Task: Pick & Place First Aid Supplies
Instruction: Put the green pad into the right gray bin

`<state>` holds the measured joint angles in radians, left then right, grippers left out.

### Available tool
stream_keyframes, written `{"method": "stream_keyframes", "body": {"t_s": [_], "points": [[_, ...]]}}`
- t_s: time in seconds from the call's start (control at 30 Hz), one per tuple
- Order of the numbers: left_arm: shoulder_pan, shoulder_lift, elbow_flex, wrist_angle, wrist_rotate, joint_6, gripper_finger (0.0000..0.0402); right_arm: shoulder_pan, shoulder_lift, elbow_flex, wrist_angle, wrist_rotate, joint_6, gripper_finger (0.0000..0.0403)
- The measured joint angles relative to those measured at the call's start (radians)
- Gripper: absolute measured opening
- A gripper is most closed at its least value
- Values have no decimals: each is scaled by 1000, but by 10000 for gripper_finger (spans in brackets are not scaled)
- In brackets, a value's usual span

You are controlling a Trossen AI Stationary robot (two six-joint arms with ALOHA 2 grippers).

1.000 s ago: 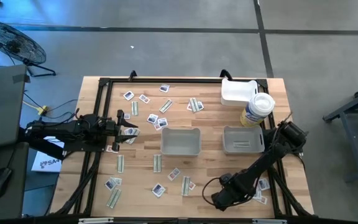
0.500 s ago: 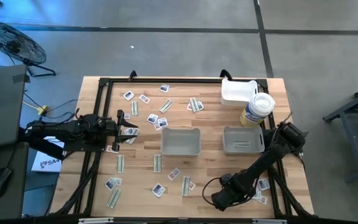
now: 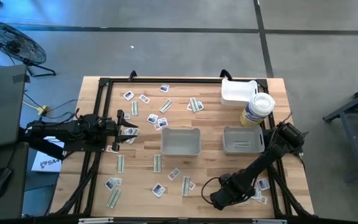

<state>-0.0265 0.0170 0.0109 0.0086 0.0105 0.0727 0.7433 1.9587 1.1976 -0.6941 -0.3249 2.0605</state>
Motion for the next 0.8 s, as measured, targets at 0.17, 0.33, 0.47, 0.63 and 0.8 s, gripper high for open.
{"method": "stream_keyframes", "body": {"t_s": [0.17,0.33,0.47,0.63,0.8], "points": [[0,0,0,0,0,0,186,0,1,0,1,3,-17,9],[0,0,0,0,0,0,186,0,0,23,-13,5,-60,7],[0,0,0,0,0,0,186,-7,-23,68,-43,35,-122,2],[0,0,0,0,0,0,186,-25,-93,129,-51,156,-196,2],[0,0,0,0,0,0,186,-53,-195,186,-180,292,-284,2]]}}
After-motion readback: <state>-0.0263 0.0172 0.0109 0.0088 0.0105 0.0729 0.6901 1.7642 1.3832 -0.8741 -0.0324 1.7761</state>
